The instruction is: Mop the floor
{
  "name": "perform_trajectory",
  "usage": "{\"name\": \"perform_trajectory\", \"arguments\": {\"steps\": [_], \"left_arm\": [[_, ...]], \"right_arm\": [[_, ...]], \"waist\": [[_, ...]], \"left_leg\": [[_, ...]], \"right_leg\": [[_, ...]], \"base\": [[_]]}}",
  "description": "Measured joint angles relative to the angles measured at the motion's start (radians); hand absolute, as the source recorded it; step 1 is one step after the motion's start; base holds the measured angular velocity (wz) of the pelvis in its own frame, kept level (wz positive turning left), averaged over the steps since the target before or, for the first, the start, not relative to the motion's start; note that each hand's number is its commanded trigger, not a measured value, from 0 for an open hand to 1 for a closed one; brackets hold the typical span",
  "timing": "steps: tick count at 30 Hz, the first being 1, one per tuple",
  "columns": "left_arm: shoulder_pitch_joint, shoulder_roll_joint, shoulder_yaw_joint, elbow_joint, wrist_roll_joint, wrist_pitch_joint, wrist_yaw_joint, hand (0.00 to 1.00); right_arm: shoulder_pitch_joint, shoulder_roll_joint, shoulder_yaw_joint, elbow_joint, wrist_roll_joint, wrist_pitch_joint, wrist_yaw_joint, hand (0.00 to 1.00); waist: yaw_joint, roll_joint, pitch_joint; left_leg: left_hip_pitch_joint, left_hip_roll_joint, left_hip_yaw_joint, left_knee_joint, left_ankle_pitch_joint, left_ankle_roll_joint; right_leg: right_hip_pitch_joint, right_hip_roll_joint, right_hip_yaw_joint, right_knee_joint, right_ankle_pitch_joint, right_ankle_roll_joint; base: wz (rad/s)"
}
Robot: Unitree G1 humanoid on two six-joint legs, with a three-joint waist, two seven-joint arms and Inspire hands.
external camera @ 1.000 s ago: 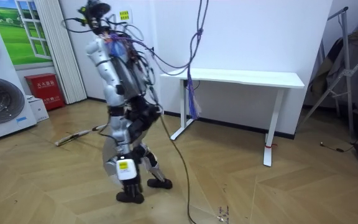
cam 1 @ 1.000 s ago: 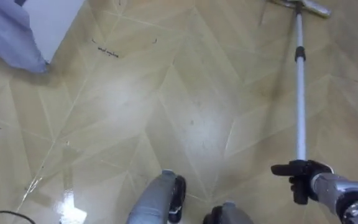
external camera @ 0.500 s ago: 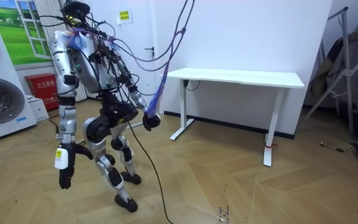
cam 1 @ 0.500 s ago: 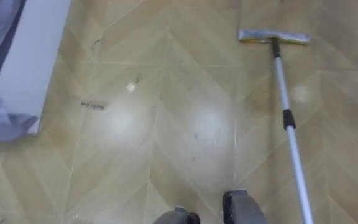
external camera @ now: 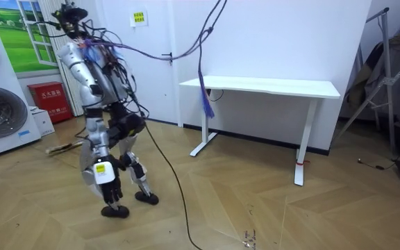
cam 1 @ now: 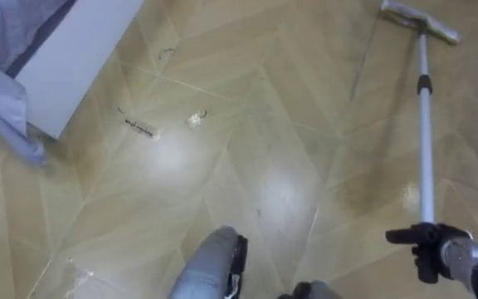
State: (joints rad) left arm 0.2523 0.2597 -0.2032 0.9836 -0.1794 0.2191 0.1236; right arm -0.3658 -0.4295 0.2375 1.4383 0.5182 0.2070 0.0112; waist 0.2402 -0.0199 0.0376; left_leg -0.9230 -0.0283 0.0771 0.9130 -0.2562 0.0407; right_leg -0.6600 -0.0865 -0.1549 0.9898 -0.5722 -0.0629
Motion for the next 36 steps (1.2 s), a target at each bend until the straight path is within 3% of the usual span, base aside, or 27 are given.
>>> {"name": "perform_trajectory", "arguments": {"steps": [1,2,3,4,6,8,9,11,14,15,17,19,20,21,22,23,25,26,27,28,29,31,32,33,34,35,36], "left_arm": [[-0.024,-0.004,0.005,0.01,0.003,-0.002,-0.012,0.0],[-0.039,-0.006,0.008,0.016,0.01,-0.002,-0.016,0.0],[-0.058,-0.01,0.017,0.016,0.018,-0.011,-0.022,0.0],[-0.066,-0.02,0.035,0.015,0.019,-0.021,-0.022,0.0],[-0.066,-0.029,0.04,0.004,0.023,-0.046,-0.021,0.0],[-0.065,-0.035,0.043,-0.002,0.025,-0.061,-0.02,0.0],[-0.065,-0.041,0.043,-0.002,0.028,-0.069,-0.018,0.0],[-0.063,-0.057,0.043,0.0,0.037,-0.07,-0.017,0.0],[-0.053,-0.087,0.039,-0.003,0.042,-0.061,-0.014,0.0],[-0.051,-0.097,0.039,-0.003,0.046,-0.051,-0.004,0.0],[-0.047,-0.1,0.039,-0.002,0.04,-0.04,0.006,0.0],[-0.047,-0.098,0.038,-0.002,0.027,-0.033,0.035,0.0],[-0.047,-0.098,0.035,-0.002,0.016,-0.033,0.04,0.0],[-0.047,-0.094,0.019,-0.003,0.003,-0.029,0.051,0.0],[-0.046,-0.08,-0.015,-0.009,-0.016,-0.022,0.063,0.0],[-0.039,-0.07,-0.033,-0.021,-0.023,-0.019,0.067,0.0],[-0.001,-0.027,-0.086,-0.067,-0.052,-0.017,0.071,0.0],[0.006,-0.02,-0.091,-0.069,-0.055,-0.016,0.071,0.0],[0.016,-0.012,-0.092,-0.074,-0.051,-0.013,0.07,0.0],[0.027,-0.005,-0.09,-0.084,-0.047,-0.007,0.067,0.0],[0.034,-0.005,-0.086,-0.088,-0.046,-0.007,0.064,0.0],[0.04,-0.005,-0.084,-0.094,-0.042,-0.007,0.046,0.0],[0.037,-0.004,-0.083,-0.093,-0.042,-0.008,0.039,0.0],[0.022,-0.006,-0.081,-0.087,-0.041,-0.009,0.031,0.0],[0.001,-0.013,-0.073,-0.085,-0.041,-0.015,0.021,0.0],[-0.007,-0.016,-0.071,-0.085,-0.04,-0.023,0.019,0.0],[-0.019,-0.026,-0.058,-0.085,-0.021,-0.031,0.019,0.0]], "right_arm": [[0.055,-0.001,0.006,0.005,0.019,-0.009,-0.001,1.0],[0.085,-0.001,0.004,0.009,0.028,-0.012,-0.003,1.0],[0.134,0.004,0.004,0.036,0.031,-0.014,0.001,1.0],[0.193,0.006,0.01,0.048,0.03,-0.014,-0.001,1.0],[0.282,0.009,0.037,0.051,0.024,-0.014,-0.021,1.0],[0.342,0.03,0.047,0.051,0.021,-0.014,-0.045,1.0],[0.365,0.052,0.046,0.049,0.015,-0.014,-0.058,1.0],[0.377,0.088,0.047,0.043,-0.004,-0.014,-0.078,1.0],[0.376,0.138,0.052,0.033,-0.048,-0.013,-0.104,1.0],[0.365,0.15,0.052,0.032,-0.061,-0.005,-0.107,1.0],[0.345,0.156,0.044,0.029,-0.078,0.015,-0.107,1.0],[0.27,0.139,0.014,0.051,-0.099,0.053,-0.114,1.0],[0.242,0.129,0.007,0.06,-0.101,0.058,-0.118,1.0],[0.184,0.105,0.001,0.069,-0.109,0.058,-0.126,1.0],[0.123,0.083,0.002,0.07,-0.11,0.055,-0.129,1.0],[0.089,0.073,0.004,0.07,-0.108,0.053,-0.128,1.0],[-0.02,0.045,0.028,0.044,-0.078,0.014,-0.113,1.0],[-0.04,0.041,0.034,0.03,-0.067,0.002,-0.107,1.0],[-0.076,0.036,0.035,0.003,-0.042,-0.02,-0.092,1.0],[-0.105,0.038,0.035,-0.007,-0.024,-0.035,-0.08,1.0],[-0.109,0.038,0.034,-0.013,-0.01,-0.037,-0.078,1.0],[-0.078,0.041,0.036,-0.024,0.023,-0.037,-0.075,1.0],[-0.059,0.042,0.035,-0.024,0.029,-0.037,-0.073,1.0],[-0.009,0.044,0.035,-0.021,0.049,-0.043,-0.069,1.0],[0.048,0.036,0.037,-0.019,0.079,-0.049,-0.059,1.0],[0.076,0.035,0.038,-0.016,0.089,-0.054,-0.057,1.0],[0.123,0.035,0.048,0.006,0.094,-0.063,-0.051,1.0]], "waist": [[-0.017,0.019,-0.0035],[-0.02,0.027,-0.0047],[-0.026,0.033,-0.0057],[-0.047,0.052,-0.015],[-0.075,0.083,-0.03],[-0.103,0.104,-0.0357],[-0.111,0.113,-0.038],[-0.113,0.112,-0.0267],[-0.134,0.109,-0.0181],[-0.138,0.106,-0.0164],[-0.149,0.107,-0.018],[-0.15,0.078,-0.0196],[-0.148,0.076,-0.0185],[-0.141,0.069,-0.0147],[-0.121,0.054,-0.0096],[-0.108,0.047,-0.0088],[-0.065,0.015,-0.0057],[-0.06,-0.001,-0.0013],[-0.052,-0.013,-0.0023],[-0.039,-0.024,0.004],[-0.034,-0.023,0.0039],[-0.032,-0.014,0.0043],[-0.034,-0.011,0.0066],[-0.045,-0.007,0.0011],[-0.049,0.0,-0.0015],[-0.049,0.002,-0.0021],[-0.049,0.003,-0.0029]], "left_leg": [[0.011,-0.008,0.014,-0.015,-0.027,0.044],[0.014,-0.008,0.024,-0.013,-0.037,0.061],[0.03,-0.023,0.038,-0.001,-0.063,0.095],[0.048,-0.037,0.049,0.022,-0.099,0.11],[0.075,-0.041,0.059,0.06,-0.153,0.126],[0.102,-0.055,0.043,0.073,-0.196,0.133],[0.114,-0.067,0.018,0.072,-0.21,0.135],[0.141,-0.078,-0.012,0.062,-0.22,0.129],[0.188,-0.116,-0.094,0.025,-0.227,0.116],[0.212,-0.13,-0.127,0.014,-0.236,0.11],[0.235,-0.147,-0.171,0.02,-0.26,0.095],[0.246,-0.158,-0.168,0.041,-0.28,0.07],[0.238,-0.156,-0.161,0.065,-0.282,0.056],[0.206,-0.147,-0.14,0.146,-0.267,0.017],[0.162,-0.121,-0.099,0.248,-0.228,-0.048],[0.14,-0.106,-0.084,0.3,-0.201,-0.077],[0.046,-0.048,-0.032,0.476,-0.038,-0.091],[0.022,-0.045,-0.03,0.507,-0.015,-0.09],[-0.027,-0.028,-0.03,0.519,-0.028,-0.07],[-0.067,-0.001,-0.029,0.459,-0.05,-0.04],[-0.08,0.006,-0.029,0.405,-0.06,-0.034],[-0.083,0.018,-0.037,0.103,-0.057,-0.038],[-0.082,0.019,-0.033,0.07,-0.035,-0.009],[-0.066,0.012,-0.017,0.053,-0.032,0.015],[-0.043,0.008,0.004,0.05,-0.053,0.05],[-0.031,0.002,0.012,0.05,-0.063,0.067],[-0.002,-0.006,0.033,0.051,-0.091,0.083]], "right_leg": [[0.01,0.0,0.012,-0.01,-0.01,0.013],[0.012,0.001,0.026,-0.007,-0.013,0.019],[0.0,-0.005,0.063,0.053,-0.002,0.04],[-0.023,-0.018,0.083,0.14,0.029,0.074],[-0.043,-0.016,0.103,0.247,0.1,0.1],[-0.077,-0.009,0.127,0.334,0.192,0.106],[-0.115,0.016,0.153,0.362,0.204,0.102],[-0.191,0.047,0.161,0.33,0.165,0.097],[-0.262,0.062,0.107,0.057,0.163,0.078],[-0.266,0.065,0.092,-0.051,0.183,0.061],[-0.242,0.055,0.068,-0.1,0.232,0.03],[-0.231,-0.009,0.014,-0.057,0.232,0.005],[-0.23,-0.023,-0.002,-0.041,0.225,-0.003],[-0.231,-0.034,-0.015,-0.004,0.19,-0.011],[-0.232,-0.032,-0.015,0.031,0.156,-0.013],[-0.232,-0.031,-0.016,0.046,0.142,-0.017],[-0.221,-0.011,-0.017,0.079,0.103,-0.044],[-0.218,-0.01,-0.017,0.086,0.093,-0.047],[-0.211,-0.01,-0.022,0.097,0.076,-0.045],[-0.195,-0.005,-0.026,0.097,0.061,-0.049],[-0.184,0.0,-0.028,0.094,0.056,-0.054],[-0.118,0.002,-0.027,0.082,0.007,-0.032],[-0.097,-0.002,-0.025,0.08,-0.008,-0.024],[-0.061,-0.014,-0.024,0.064,-0.03,-0.003],[-0.032,-0.015,-0.005,0.048,-0.04,0.016],[-0.024,-0.016,0.013,0.049,-0.041,0.019],[-0.02,-0.019,0.048,0.076,-0.027,0.045]], "base": [[0.69],[0.5],[0.26],[0.19],[0.01],[-0.25],[-0.65],[-0.91],[-0.67],[-0.3],[-0.04],[0.32],[0.45],[0.4],[0.31],[0.07],[-0.07],[0.06],[0.09],[0.07],[0.12],[0.32],[0.46],[0.5],[0.44],[0.2],[-0.07]]}}
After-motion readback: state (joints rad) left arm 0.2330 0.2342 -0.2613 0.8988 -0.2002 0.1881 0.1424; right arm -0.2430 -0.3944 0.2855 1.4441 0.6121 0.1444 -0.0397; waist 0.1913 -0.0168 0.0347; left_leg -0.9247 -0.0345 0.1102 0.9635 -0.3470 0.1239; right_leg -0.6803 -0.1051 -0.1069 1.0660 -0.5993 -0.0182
